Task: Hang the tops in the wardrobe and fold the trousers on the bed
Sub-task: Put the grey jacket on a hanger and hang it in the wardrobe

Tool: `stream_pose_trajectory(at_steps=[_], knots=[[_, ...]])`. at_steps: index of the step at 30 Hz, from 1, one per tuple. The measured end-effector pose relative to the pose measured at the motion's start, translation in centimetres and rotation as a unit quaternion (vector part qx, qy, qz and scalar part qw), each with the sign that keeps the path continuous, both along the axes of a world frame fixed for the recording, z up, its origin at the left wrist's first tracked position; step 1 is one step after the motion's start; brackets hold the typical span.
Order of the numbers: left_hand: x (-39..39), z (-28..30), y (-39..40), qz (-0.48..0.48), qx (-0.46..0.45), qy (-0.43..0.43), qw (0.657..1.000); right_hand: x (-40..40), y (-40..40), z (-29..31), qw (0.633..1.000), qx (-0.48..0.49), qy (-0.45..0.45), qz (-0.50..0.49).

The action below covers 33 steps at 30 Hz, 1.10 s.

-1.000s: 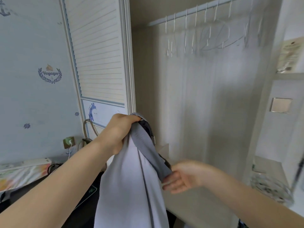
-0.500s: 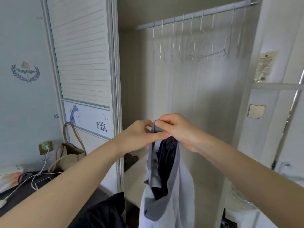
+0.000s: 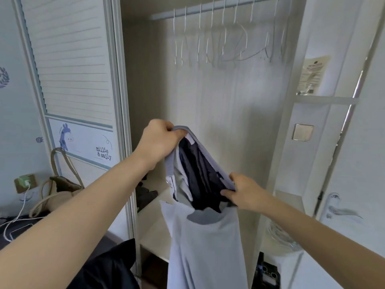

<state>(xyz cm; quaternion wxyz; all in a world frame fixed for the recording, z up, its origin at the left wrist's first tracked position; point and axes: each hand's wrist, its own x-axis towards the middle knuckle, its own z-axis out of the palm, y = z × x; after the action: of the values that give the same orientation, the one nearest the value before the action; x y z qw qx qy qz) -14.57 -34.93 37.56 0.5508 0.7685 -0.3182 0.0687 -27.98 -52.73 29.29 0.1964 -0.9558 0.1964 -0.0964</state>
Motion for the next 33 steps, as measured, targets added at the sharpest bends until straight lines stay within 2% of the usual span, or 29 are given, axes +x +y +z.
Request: stream_pose_trajectory(at_steps=[2, 4, 6, 8, 9, 10, 12, 14, 16, 18, 22, 24, 27, 30, 33], knots=[[1.1, -0.2, -0.2, 0.005, 0.043, 0.012, 0.999, -0.5, -1.6, 1.2, 0.996, 0.068, -0.048, -0.043], [1.5, -0.9, -0.4, -0.003, 0.164, -0.016, 0.986, -0.9, -2.7, 3.0, 0.965, 0.212, -0.142, -0.068], [1.7, -2.2, -1.0, 0.01, 0.306, -0.077, 0.949, -0.9, -3.3, 4.5, 0.927, 0.3, -0.215, -0.068], [2.3, -3.7, -1.8, 0.035, 0.417, -0.129, 0.899, -0.2, -3.2, 5.8, 0.907, 0.331, -0.253, -0.068], [3.0, -4.4, -2.2, 0.039, 0.44, -0.127, 0.888, 0.3, -3.2, 6.2, 0.905, 0.334, -0.255, -0.065], [3.8, -4.9, -2.5, 0.032, 0.439, -0.099, 0.893, 0.8, -2.9, 6.5, 0.906, 0.333, -0.254, -0.06], [5.6, -5.3, -2.5, 0.001, 0.375, 0.01, 0.927, 1.7, -2.8, 6.5, 0.925, 0.296, -0.234, -0.045], [7.8, -4.8, -2.0, -0.041, 0.274, 0.139, 0.951, 2.6, -2.9, 6.2, 0.953, 0.223, -0.202, -0.039], [9.3, -4.2, -1.2, -0.107, 0.182, 0.27, 0.94, 3.3, -3.5, 5.7, 0.964, 0.165, -0.202, -0.05], [10.7, -3.7, -0.6, -0.18, 0.122, 0.357, 0.909, 4.3, -4.2, 5.3, 0.966, 0.118, -0.217, -0.079], [13.5, -2.5, -1.1, -0.253, -0.008, 0.435, 0.864, 6.7, -4.5, 4.0, 0.973, 0.038, -0.192, -0.123], [14.8, -1.7, -2.0, -0.263, -0.082, 0.463, 0.843, 7.8, -4.4, 3.4, 0.974, 0.025, -0.183, -0.128], [16.7, -0.6, -3.8, -0.27, -0.148, 0.495, 0.812, 9.5, -3.5, 3.5, 0.974, 0.026, -0.166, -0.15], [18.6, 0.0, -5.7, -0.284, -0.151, 0.511, 0.797, 10.9, -2.8, 4.1, 0.964, 0.102, -0.167, -0.18], [19.9, 0.1, -7.6, -0.291, -0.124, 0.498, 0.808, 11.8, -2.3, 4.7, 0.965, 0.105, -0.119, -0.211]])
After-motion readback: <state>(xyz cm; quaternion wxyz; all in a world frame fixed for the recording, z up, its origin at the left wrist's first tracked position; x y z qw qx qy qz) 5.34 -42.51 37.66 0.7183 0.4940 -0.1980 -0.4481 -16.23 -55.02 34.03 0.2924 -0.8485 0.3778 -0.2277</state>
